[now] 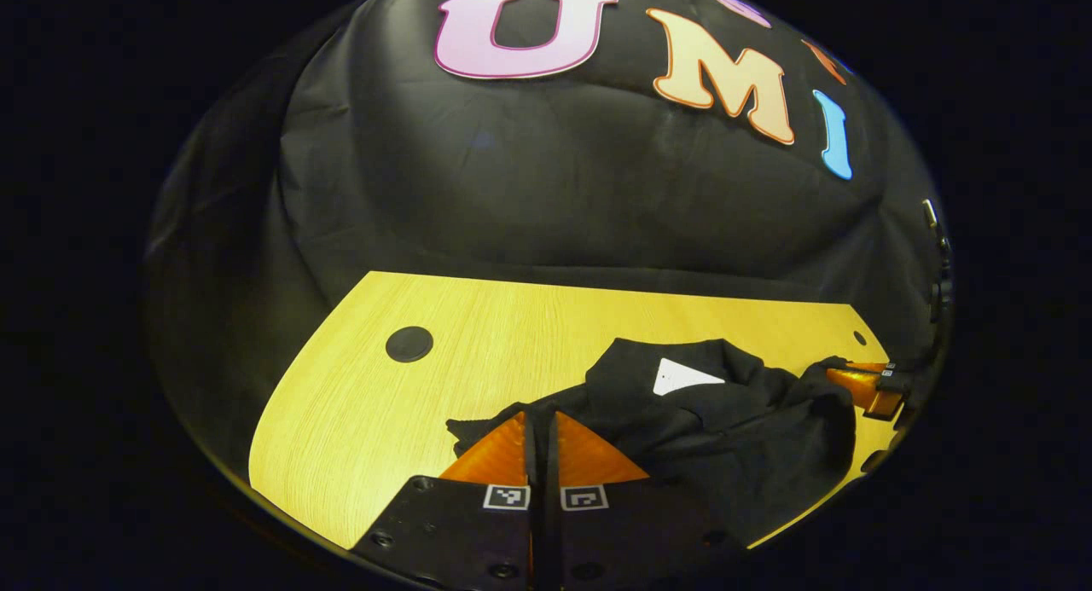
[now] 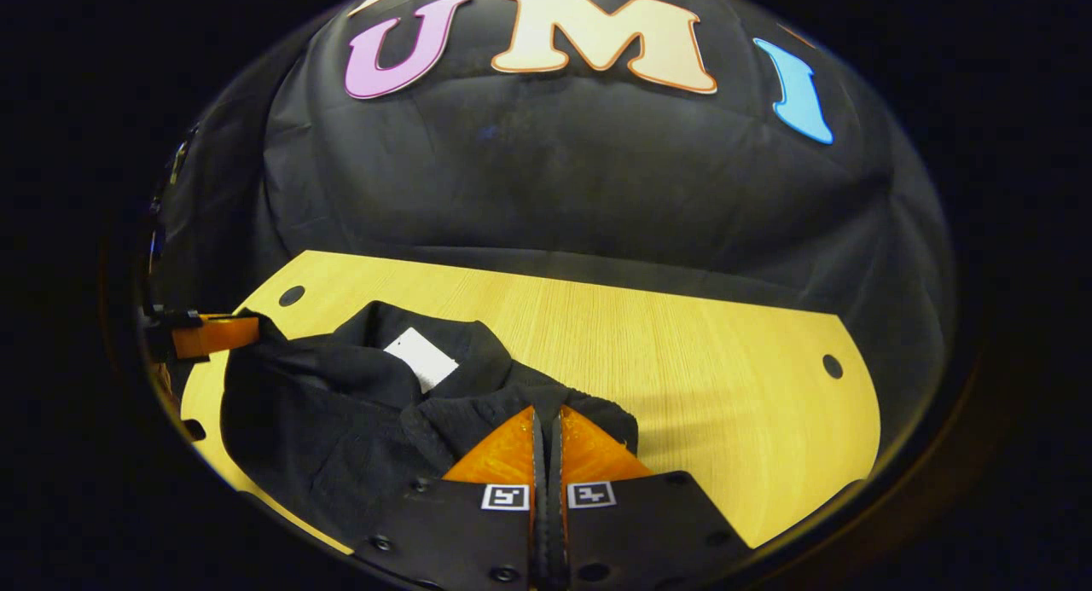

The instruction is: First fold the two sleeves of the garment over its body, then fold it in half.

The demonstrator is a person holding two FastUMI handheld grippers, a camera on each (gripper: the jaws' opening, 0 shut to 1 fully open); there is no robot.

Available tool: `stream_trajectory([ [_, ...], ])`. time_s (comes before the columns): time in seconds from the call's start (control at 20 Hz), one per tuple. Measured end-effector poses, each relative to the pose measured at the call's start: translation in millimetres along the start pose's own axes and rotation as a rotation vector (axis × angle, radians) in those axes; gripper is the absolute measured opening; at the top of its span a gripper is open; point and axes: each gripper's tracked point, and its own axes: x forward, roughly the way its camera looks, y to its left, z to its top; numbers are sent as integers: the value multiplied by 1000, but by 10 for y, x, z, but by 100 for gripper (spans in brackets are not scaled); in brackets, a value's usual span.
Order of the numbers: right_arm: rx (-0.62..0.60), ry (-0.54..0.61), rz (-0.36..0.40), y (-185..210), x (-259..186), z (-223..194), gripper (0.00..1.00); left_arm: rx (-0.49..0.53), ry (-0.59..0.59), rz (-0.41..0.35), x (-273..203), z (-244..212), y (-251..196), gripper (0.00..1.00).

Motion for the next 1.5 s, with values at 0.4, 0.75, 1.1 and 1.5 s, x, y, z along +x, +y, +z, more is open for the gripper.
stream_trajectory([
  [0.4, 30, -73, -43, -131, -203, 229, 83, 12, -104, -16, -152, 337, -97, 63],
  [0.75, 41, -270, -12, -55, -1166, 640, 100, 47, -265, -52, -994, 900, -76, 95],
  [1.1, 80, -463, 42, 76, -2502, 581, 100, 102, -429, -55, -2238, 1044, -52, 93],
  [1.5, 123, -440, 68, 252, -3292, -216, 100, -55, -377, -14, -3077, 305, -4, 93],
])
